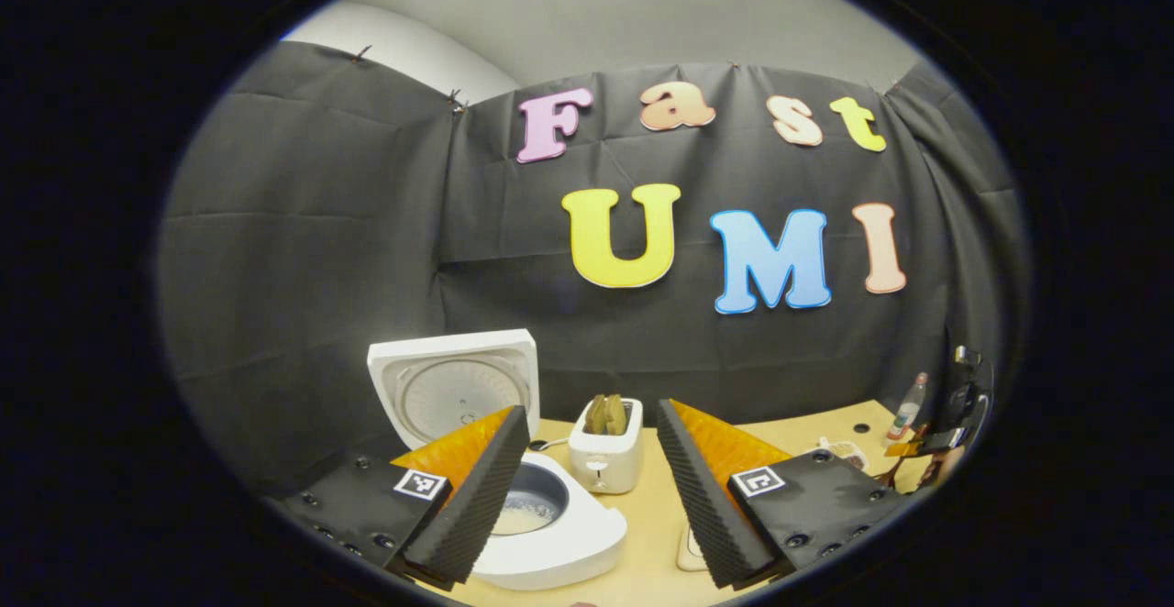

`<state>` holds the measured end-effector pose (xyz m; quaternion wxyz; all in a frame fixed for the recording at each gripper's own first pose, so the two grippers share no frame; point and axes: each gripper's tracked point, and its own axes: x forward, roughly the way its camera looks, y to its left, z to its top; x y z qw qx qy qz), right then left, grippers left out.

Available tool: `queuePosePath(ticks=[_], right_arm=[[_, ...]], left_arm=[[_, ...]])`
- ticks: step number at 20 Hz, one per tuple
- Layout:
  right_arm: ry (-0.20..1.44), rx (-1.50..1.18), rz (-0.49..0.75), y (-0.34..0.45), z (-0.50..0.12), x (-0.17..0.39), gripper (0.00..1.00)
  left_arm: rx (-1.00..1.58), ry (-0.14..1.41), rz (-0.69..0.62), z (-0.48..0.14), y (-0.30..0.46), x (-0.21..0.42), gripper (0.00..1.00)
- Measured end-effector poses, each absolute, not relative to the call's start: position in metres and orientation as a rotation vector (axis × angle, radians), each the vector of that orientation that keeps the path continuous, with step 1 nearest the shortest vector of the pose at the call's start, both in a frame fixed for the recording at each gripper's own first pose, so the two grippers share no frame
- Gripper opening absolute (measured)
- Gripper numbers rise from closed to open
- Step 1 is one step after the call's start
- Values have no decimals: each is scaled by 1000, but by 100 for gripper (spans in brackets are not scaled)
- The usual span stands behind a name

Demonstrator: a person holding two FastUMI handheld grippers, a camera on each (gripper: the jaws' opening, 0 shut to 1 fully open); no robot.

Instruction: Close the left gripper, press the button to open the rice cooker; take a wooden spoon from the chopstick holder with the right hand, scoop a spoonful of rice and pour it into the rice cooker, then put the wooden spoon back into the chopstick holder.

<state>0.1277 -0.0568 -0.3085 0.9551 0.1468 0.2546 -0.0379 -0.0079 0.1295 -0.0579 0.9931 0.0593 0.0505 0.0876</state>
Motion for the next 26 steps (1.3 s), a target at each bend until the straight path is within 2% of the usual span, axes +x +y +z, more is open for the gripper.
queuePosePath(ticks=[8, 14, 18, 24, 26], right_arm=[[393, 246, -68, -47, -218, 105, 12], [316, 224, 100, 30, -160, 101, 12], [320, 179, 191, 87, -166, 111, 12], [335, 111, 214, 140, -203, 128, 11], [336, 71, 220, 152, -219, 134, 12]], left_arm=[[87, 41, 104, -45, 120, -2, 96], [90, 16, 82, -41, 126, -4, 97], [106, 8, 84, -42, 140, -12, 99], [93, 11, 114, -40, 176, -18, 99], [94, 31, 125, -51, 187, -17, 96]])
